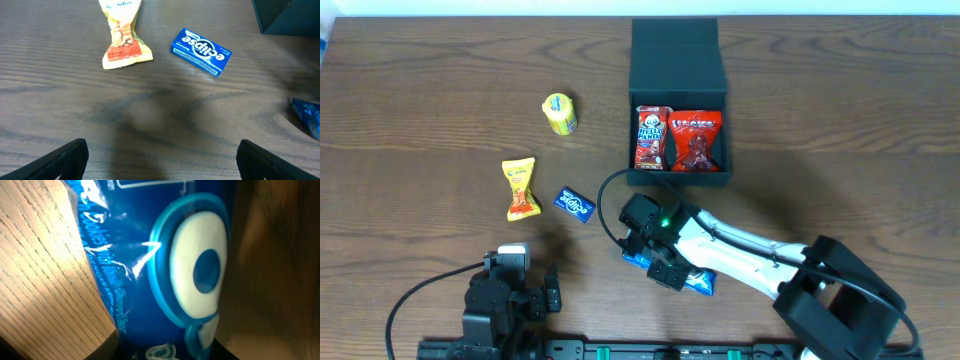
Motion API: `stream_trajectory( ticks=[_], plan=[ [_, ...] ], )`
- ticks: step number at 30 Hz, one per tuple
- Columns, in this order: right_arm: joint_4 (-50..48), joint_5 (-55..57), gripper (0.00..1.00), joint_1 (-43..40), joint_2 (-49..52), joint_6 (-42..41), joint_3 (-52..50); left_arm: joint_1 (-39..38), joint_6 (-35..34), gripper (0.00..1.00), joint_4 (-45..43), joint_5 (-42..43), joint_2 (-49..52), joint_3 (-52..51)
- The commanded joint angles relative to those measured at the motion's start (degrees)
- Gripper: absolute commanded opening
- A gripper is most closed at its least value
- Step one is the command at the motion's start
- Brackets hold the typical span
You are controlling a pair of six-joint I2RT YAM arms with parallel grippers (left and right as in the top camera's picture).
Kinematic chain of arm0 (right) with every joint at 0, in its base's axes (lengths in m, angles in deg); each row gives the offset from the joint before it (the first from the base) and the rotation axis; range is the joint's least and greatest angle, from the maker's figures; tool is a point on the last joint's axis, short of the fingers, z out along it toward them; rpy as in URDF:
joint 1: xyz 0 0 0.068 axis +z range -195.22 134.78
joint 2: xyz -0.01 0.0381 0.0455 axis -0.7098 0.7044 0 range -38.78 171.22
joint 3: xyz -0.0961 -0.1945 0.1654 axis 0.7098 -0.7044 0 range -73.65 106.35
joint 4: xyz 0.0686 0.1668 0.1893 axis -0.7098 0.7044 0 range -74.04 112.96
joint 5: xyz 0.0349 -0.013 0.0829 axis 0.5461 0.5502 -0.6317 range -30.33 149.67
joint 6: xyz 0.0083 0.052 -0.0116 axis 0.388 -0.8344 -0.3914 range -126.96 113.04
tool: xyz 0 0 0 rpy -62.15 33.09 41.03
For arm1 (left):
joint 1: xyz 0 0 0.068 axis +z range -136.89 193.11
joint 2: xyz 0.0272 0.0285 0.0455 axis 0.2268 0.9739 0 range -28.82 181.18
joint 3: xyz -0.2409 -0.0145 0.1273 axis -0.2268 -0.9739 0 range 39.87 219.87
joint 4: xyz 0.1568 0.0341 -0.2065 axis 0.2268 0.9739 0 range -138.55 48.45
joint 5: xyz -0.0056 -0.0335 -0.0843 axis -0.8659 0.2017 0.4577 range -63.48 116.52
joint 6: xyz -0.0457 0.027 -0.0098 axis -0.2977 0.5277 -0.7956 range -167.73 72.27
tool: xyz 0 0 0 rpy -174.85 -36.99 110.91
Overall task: Pack container
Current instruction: 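Close the right gripper on the blue Oreo pack, then lift the Oreo pack and carry it over the black box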
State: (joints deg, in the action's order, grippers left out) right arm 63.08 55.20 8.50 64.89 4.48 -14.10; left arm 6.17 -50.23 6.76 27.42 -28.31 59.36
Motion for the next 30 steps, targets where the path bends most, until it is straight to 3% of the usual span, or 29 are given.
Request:
stream_trajectory(
  ticks=[1,18,27,30],
  plan=[
    [0.0,-0.02,0.29,0.48,0.87,-0.26,-0.22,0.22,0.81,0.96,1.68,0.02,-0.31,-1.79],
    [0.0,0.0,0.13,0.48,0.24,-1.2,-0.2,0.22,0.81,0.95,1.68,0.02,-0.31,-1.79],
    [-0.02,0.0,0.01,0.46,-6.25,-2.19,-0.17,0.22,0.81,0.95,1.68,0.02,-0.31,-1.79],
    [-0.07,0.0,0.01,0.09,-8.9,-3.39,0.17,0.22,0.81,0.95,1.68,0.02,-0.31,-1.79]
  ],
)
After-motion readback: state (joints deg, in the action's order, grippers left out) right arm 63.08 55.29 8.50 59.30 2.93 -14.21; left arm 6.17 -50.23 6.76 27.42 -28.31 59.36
